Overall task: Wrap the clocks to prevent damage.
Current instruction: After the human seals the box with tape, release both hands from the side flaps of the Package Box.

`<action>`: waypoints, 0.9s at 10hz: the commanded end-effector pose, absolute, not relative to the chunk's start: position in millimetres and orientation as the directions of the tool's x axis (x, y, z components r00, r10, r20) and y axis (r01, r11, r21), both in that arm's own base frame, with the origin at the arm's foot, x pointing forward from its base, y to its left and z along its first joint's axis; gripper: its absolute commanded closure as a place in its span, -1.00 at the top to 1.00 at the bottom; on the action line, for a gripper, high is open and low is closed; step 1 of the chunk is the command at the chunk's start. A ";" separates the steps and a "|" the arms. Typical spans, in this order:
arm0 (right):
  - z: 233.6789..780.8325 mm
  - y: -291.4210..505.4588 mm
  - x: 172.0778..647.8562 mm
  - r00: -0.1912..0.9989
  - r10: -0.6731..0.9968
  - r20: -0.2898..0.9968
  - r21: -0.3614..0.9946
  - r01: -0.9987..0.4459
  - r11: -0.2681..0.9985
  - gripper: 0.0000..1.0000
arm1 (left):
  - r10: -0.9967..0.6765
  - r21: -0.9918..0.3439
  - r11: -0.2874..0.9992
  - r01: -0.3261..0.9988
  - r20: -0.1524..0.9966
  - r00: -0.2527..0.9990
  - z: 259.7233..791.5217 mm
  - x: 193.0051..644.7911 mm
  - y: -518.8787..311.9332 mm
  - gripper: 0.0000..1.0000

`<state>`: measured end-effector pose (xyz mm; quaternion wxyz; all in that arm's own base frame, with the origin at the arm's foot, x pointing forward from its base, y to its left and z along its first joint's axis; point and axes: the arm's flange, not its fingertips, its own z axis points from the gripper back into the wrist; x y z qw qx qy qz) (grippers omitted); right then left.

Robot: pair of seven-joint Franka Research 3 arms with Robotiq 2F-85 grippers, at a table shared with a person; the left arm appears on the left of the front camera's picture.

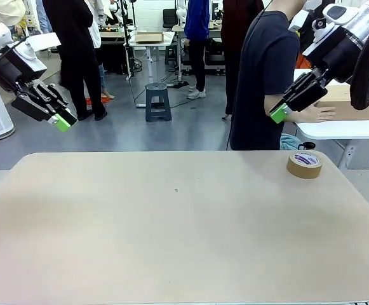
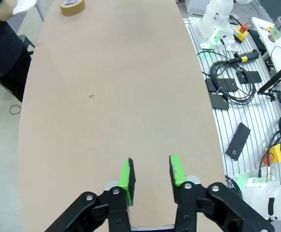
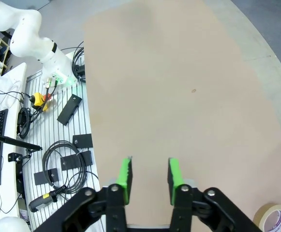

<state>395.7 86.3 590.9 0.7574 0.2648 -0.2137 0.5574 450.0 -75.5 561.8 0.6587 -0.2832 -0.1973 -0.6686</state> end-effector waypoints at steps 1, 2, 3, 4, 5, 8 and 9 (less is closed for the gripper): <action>588.5 85.0 392.8 0.319 0.725 0.610 0.206 -0.948 0.244 1.00 | -0.755 -0.123 -0.067 0.990 0.655 0.030 564.7 449.0 -75.4 1.00; 588.2 84.3 392.6 0.324 0.727 0.606 0.216 -0.946 0.242 1.00 | -0.755 -0.130 -0.070 0.989 0.655 0.033 564.4 449.7 -75.8 1.00; 589.5 84.4 395.3 0.332 0.722 0.606 0.221 -0.943 0.248 0.28 | -0.757 -0.141 -0.082 0.987 0.653 0.031 565.8 454.8 -74.9 0.21; 588.5 83.3 393.8 0.332 0.726 0.603 0.230 -0.943 0.240 0.48 | -0.755 -0.148 -0.079 0.986 0.654 0.037 564.0 452.8 -76.4 0.39; 587.3 82.9 393.3 0.329 0.729 0.600 0.237 -0.944 0.231 0.68 | -0.751 -0.160 -0.084 0.984 0.659 0.043 562.4 451.8 -77.2 0.61; 587.6 85.0 393.1 0.324 0.735 0.596 0.248 -0.944 0.215 1.00 | -0.748 -0.168 -0.090 0.982 0.662 0.045 562.3 452.9 -76.8 1.00; 587.3 86.1 394.3 0.326 0.734 0.596 0.250 -0.944 0.216 1.00 | -0.748 -0.169 -0.090 0.982 0.662 0.046 562.9 455.2 -76.3 1.00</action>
